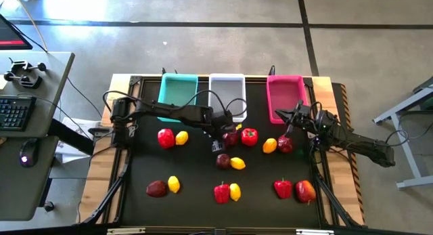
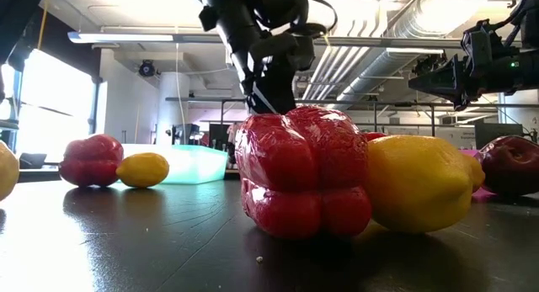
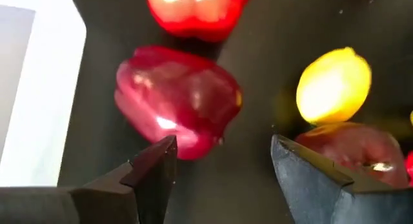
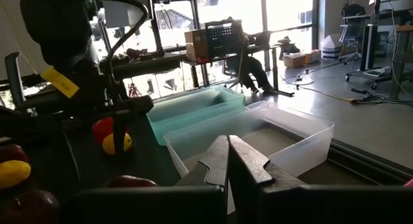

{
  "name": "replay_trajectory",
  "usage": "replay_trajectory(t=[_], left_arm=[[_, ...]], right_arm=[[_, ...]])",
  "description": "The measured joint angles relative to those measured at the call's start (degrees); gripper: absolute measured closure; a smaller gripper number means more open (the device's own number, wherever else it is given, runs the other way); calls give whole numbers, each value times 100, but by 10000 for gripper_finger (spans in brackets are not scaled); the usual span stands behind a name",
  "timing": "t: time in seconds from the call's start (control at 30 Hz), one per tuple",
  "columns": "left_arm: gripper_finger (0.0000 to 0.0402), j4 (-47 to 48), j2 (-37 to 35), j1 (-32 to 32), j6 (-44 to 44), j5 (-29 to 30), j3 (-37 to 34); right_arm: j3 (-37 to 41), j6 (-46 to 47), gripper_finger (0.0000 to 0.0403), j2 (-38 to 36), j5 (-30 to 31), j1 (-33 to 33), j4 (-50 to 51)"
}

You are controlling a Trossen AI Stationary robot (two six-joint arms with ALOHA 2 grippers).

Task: Sort produce into baskets
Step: Put the apple into the white bin

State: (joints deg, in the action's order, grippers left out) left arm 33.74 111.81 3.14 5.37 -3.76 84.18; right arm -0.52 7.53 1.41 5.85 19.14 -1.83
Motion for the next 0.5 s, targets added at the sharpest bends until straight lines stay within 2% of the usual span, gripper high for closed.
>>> replay_trajectory(t=[0.17, 0.5], left_arm=[[163, -21, -2, 14, 101, 432, 0], [163, -38, 197, 0, -160, 754, 2]], right_arm=[[0, 0, 402, 0, 0, 0, 1], [0, -2, 402, 5, 0, 0, 2]])
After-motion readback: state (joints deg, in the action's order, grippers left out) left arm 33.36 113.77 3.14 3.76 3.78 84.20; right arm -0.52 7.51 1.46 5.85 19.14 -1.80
